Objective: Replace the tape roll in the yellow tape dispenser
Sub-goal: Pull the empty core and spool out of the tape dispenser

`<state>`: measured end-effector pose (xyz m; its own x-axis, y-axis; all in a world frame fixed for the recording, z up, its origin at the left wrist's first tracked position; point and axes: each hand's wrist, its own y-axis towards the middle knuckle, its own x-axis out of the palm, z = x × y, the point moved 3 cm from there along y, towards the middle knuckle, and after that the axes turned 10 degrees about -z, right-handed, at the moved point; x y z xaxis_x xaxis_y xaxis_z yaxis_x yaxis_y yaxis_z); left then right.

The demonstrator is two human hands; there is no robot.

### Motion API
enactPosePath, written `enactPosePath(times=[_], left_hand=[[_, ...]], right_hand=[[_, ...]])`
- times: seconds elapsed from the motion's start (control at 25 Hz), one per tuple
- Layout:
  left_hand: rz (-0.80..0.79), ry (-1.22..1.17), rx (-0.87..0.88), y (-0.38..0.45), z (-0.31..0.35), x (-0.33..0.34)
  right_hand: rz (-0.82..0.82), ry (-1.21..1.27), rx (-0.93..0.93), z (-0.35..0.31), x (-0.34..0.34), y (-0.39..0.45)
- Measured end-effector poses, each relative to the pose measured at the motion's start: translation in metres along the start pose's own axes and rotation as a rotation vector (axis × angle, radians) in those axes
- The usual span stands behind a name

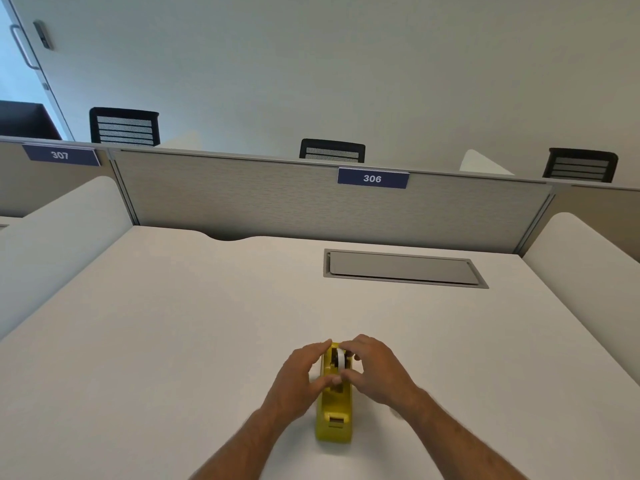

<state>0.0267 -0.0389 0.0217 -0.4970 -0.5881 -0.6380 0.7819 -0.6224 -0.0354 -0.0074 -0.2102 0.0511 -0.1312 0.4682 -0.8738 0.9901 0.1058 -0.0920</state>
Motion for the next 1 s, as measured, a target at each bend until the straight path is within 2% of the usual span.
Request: enactPosePath(times=[0.24,0.52,0.64,1.0], left_hand=[[0.116,-0.184,0.046,0.000,0.011,-0.007],[0.074,-0.353,0.040,0.001,0.024,-0.004],[0.107,-0.385,0.040,0.002,0.031,-0.003],[0.196,-0.443,-0.083,0.005,0.028,-0.003]], right_hand=[[0.046,0.124,-0.057,-0.006,-0.006,-0.002],[0.107,0.121,-0.051,-0.004,-0.012,-0.004],[0.143,0.130,-0.053,-0.005,-0.012,-0.004],[0.193,0.253,-0.043,-0.004,-0.012,-0.005]])
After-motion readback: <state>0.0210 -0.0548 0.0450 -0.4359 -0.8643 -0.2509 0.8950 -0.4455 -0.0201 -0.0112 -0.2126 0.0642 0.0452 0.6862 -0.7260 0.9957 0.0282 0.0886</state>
